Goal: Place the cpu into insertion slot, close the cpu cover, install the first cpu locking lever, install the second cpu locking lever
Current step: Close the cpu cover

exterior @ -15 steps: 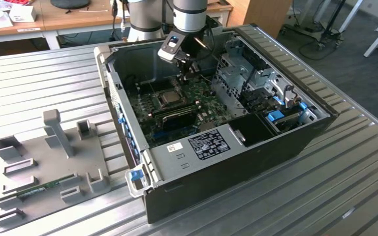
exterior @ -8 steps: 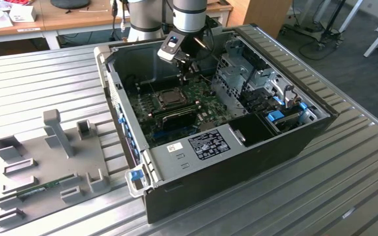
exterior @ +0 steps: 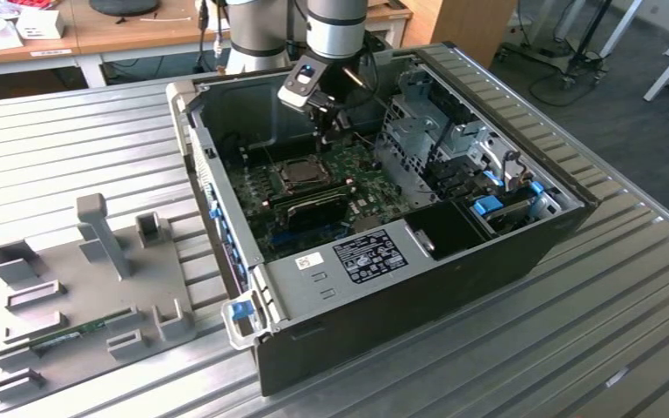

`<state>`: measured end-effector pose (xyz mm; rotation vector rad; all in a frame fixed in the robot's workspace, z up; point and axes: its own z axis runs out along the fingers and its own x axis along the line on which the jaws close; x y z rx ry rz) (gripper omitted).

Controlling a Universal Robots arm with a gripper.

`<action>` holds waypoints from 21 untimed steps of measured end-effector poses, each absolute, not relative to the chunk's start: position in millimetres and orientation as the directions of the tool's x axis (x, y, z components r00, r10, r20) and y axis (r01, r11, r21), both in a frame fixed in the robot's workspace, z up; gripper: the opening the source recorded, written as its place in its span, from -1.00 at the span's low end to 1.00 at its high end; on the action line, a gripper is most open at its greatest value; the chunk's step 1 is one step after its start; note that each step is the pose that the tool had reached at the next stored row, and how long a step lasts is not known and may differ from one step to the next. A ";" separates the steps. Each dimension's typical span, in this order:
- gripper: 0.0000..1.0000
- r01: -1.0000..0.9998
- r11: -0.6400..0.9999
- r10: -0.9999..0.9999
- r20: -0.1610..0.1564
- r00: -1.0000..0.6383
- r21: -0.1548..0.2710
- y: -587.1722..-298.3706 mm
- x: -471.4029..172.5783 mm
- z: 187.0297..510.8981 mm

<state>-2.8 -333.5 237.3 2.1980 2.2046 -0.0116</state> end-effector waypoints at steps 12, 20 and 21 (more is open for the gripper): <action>-0.80 1.000 0.003 1.000 -0.028 -0.003 0.014 -333.5 -12.6 234.6; -0.80 1.000 0.003 1.000 -0.028 -0.003 0.014 -333.1 -31.7 232.6; -0.80 1.000 0.003 1.000 -0.029 -0.003 0.014 -333.1 -32.3 232.5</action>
